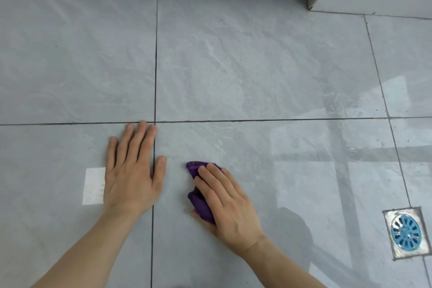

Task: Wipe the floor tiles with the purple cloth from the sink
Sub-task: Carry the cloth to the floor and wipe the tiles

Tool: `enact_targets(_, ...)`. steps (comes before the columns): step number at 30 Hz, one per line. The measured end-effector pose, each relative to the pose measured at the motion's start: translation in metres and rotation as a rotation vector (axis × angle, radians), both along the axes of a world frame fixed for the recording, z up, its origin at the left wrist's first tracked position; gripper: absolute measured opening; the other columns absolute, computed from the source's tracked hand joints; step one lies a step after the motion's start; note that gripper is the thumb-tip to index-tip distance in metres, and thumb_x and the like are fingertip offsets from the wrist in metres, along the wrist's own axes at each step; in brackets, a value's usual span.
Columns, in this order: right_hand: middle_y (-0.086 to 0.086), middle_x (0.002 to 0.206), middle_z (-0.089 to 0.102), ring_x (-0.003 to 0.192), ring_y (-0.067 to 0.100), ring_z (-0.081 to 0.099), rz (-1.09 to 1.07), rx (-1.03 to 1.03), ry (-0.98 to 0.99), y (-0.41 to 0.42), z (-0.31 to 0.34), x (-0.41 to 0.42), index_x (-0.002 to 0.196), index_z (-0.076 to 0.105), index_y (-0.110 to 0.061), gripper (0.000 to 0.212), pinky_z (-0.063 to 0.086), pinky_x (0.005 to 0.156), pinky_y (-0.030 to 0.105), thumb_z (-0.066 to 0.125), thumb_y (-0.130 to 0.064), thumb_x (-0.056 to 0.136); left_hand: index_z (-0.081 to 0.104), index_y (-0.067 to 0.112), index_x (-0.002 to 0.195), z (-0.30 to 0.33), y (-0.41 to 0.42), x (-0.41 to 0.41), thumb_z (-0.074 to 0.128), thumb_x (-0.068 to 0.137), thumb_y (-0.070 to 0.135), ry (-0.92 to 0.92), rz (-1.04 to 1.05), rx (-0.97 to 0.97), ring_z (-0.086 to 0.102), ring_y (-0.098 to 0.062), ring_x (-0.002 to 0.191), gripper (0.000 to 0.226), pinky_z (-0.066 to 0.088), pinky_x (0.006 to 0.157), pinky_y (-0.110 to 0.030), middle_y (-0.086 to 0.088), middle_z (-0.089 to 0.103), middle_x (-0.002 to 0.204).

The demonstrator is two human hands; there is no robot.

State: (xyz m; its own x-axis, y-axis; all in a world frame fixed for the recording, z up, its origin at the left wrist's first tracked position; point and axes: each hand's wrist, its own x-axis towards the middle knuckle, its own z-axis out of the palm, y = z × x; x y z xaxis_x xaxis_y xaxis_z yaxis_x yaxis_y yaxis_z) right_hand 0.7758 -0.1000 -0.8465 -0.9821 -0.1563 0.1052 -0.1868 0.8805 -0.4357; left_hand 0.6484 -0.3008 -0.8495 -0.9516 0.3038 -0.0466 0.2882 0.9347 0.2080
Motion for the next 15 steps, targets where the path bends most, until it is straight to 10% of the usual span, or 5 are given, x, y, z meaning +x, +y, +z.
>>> enact_targets(15, -0.010, 0.170, 0.020, 0.158, 0.009, 0.009, -0.212, 0.036, -0.295, 0.083, 0.043, 0.017, 0.161, 0.021, -0.024, 0.119, 0.024, 0.125, 0.036, 0.066, -0.083, 0.069, 0.037, 0.018, 0.156, 0.043, 0.053, 0.007, 0.045, 0.097, 0.050, -0.117, -0.242, 0.235, 0.032, -0.022, 0.154, 0.067, 0.016, 0.129, -0.043, 0.001, 0.041, 0.162)
